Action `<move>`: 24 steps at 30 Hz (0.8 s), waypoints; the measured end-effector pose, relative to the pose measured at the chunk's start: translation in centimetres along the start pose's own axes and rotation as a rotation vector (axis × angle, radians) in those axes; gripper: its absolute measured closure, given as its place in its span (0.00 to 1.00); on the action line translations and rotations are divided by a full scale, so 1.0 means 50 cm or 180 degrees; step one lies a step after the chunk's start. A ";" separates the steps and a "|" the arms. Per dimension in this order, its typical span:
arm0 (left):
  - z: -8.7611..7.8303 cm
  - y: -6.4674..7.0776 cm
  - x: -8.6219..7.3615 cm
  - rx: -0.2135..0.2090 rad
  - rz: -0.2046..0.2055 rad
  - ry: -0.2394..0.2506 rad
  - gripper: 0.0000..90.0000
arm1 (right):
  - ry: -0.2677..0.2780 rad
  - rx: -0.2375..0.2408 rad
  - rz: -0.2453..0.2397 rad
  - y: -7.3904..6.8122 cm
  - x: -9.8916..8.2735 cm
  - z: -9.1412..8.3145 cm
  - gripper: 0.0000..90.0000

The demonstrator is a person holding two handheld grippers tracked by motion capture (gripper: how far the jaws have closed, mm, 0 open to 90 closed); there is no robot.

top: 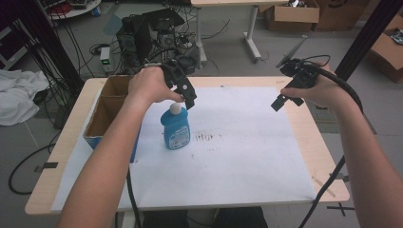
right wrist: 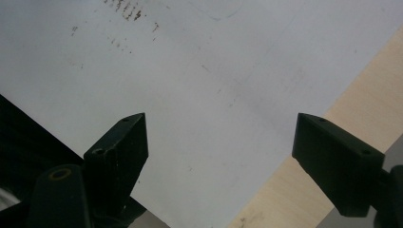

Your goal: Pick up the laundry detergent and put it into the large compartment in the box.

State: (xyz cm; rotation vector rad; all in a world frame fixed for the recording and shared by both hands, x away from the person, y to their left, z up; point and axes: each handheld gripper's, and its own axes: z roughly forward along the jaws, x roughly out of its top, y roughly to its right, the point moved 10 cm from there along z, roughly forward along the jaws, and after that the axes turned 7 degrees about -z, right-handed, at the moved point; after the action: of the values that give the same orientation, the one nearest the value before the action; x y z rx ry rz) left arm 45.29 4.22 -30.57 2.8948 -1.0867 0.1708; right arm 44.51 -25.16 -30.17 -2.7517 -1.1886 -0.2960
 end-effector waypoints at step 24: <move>0.109 -0.012 -0.036 0.0001 0.0118 -0.0163 0.02 | 0.0015 0.0018 0.0014 0.004 -0.008 0.009 0.22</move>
State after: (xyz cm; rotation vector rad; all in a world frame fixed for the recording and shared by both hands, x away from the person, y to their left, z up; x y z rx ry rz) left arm 44.83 5.39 -36.21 2.8960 -1.1488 0.0985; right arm 44.45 -25.51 -30.70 -2.7469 -1.1804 -0.2982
